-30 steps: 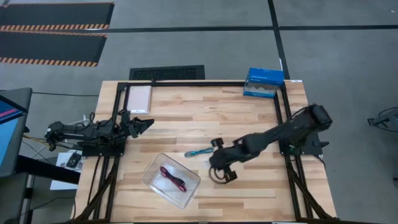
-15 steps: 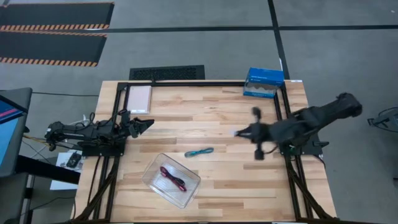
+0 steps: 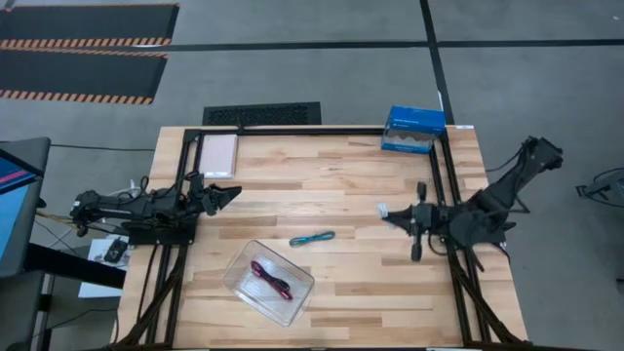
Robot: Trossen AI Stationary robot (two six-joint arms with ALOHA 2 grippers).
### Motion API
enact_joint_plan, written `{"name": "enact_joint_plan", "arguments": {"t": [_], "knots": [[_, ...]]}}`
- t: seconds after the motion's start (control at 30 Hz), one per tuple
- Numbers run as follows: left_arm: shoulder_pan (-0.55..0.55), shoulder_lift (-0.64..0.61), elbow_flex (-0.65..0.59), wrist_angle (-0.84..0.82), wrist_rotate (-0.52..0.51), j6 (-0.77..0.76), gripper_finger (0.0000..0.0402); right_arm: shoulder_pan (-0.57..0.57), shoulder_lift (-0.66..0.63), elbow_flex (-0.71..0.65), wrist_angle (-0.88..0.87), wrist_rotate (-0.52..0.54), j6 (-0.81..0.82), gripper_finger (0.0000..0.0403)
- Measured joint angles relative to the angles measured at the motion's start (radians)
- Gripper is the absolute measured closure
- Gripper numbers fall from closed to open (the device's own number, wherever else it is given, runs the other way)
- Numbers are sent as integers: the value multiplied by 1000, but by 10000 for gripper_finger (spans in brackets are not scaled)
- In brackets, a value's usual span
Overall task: Pick and place USB-C Cables
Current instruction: Put the white charger cable into the transparent bin
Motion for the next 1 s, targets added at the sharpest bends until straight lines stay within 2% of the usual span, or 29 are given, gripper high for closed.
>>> {"name": "enact_joint_plan", "arguments": {"t": [0.23, 0.47, 0.53, 0.73, 0.83, 1.0], "knots": [[0, 0, 0, 0, -2, 0, 216, 6, 121, -236, 511, -5, -25, 392], [0, 0, 0, 0, -4, -13, 217, 6, 392, -338, 1001, -10, -22, 392], [0, 0, 0, 0, -4, -13, 216, 6, 480, -338, 1126, -17, -22, 391], [0, 0, 0, 0, -9, -11, 216, -44, 761, -294, 1485, -143, -24, 392], [0, 0, 0, 1, -17, -8, 216, -79, 882, -213, 1550, -204, -21, 390], [0, 0, 0, 1, -28, -8, 216, -138, 1043, -2, 1544, -355, -25, 391]]}}
